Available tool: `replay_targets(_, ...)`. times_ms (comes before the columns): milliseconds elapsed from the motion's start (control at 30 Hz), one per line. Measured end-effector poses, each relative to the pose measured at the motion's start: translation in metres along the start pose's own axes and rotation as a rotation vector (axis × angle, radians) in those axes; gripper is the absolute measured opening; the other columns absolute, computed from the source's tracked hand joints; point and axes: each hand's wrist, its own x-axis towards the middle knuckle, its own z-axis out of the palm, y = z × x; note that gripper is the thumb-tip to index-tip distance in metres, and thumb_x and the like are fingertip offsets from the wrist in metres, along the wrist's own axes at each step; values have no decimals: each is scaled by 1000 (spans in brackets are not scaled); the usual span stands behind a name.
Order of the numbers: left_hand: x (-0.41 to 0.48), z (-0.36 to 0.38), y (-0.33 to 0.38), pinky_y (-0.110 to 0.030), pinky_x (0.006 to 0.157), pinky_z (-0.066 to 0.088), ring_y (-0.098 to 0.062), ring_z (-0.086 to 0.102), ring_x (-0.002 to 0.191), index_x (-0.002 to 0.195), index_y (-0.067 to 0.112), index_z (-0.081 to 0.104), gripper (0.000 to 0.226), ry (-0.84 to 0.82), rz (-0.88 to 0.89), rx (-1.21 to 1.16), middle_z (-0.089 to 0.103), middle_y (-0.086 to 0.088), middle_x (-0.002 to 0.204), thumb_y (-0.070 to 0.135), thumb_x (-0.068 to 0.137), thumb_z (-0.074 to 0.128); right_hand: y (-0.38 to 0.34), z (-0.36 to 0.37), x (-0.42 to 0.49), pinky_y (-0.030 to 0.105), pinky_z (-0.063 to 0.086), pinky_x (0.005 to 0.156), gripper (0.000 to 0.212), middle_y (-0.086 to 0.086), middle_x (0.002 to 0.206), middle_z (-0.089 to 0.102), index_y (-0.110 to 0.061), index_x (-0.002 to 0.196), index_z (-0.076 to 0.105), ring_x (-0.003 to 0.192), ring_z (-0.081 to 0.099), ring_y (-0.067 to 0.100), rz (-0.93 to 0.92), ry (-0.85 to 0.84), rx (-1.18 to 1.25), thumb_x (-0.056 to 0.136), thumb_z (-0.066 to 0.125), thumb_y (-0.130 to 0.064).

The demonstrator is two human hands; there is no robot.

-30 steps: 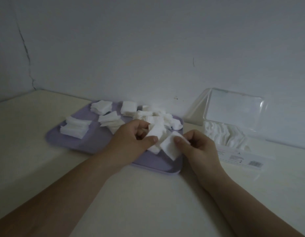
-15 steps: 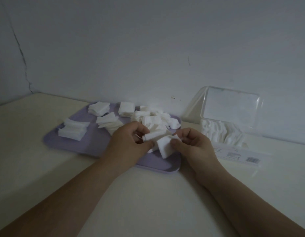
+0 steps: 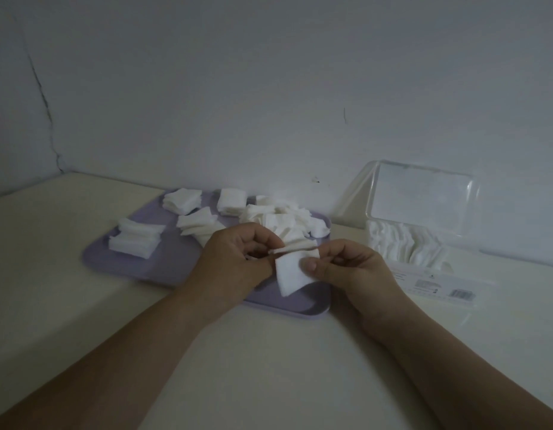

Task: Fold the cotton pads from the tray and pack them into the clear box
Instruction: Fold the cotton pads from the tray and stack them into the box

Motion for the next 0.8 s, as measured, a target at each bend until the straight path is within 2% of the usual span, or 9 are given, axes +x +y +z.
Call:
replay_targets(200, -2, 0, 3, -34, 70, 54, -20, 66, 70, 91, 20, 77, 13, -65, -10, -51, 80, -10, 87, 8, 88, 78, 2, 0, 1, 36, 53, 81, 12, 18, 83, 73, -12, 71, 75, 85, 67, 28, -2, 46, -8, 67, 86, -7)
replay_targets(367, -2, -1, 4, -29, 67, 56, -24, 66, 70, 93, 15, 76, 8, -87, 6, -69, 78, -17, 87, 8, 89, 76, 6, -2, 3, 46, 51, 91, 20, 34, 100, 73, 2, 85, 72, 90, 68, 33, -15, 76, -32, 72, 85, -6)
replay_targets(500, -1, -2, 1, -37, 73, 58, -25, 69, 74, 93, 18, 77, 9, -99, 5, -68, 79, -14, 90, 10, 89, 76, 8, -3, 4, 45, 54, 93, 30, 31, 101, 75, 10, 92, 69, 92, 71, 33, -30, 65, -31, 73, 83, -8)
replay_targets(600, -1, -1, 2, -32, 70, 58, -22, 69, 73, 92, 20, 77, 12, -125, -3, -65, 79, -13, 90, 9, 89, 76, 9, -3, 4, 42, 55, 87, 22, 32, 98, 75, 3, 89, 70, 90, 71, 33, -49, 48, -15, 74, 82, -7)
replay_targets(700, 1, 1, 0, -19, 61, 51, -9, 66, 71, 93, 22, 76, 16, 12, -51, -4, 79, -4, 89, 7, 91, 72, 13, -4, 8, 32, 59, 79, 21, 18, 91, 76, 1, 101, 66, 87, 72, 25, -74, 99, -16, 83, 77, 1)
replay_targets(733, 3, 1, -3, -19, 61, 48, -7, 64, 70, 92, 25, 75, 15, 103, -55, 87, 77, -1, 87, 10, 91, 71, 15, -6, 9, 31, 60, 81, 24, 12, 94, 78, 0, 110, 66, 90, 73, 22, -79, 128, -24, 87, 73, 3)
replay_targets(800, 8, 3, -11, -20, 63, 46, -8, 62, 69, 89, 27, 72, 9, 222, -47, 268, 74, 3, 83, 19, 90, 71, 19, -10, 12, 38, 59, 94, 27, 8, 106, 80, -7, 120, 68, 102, 75, 23, -103, 178, -121, 94, 70, 0)
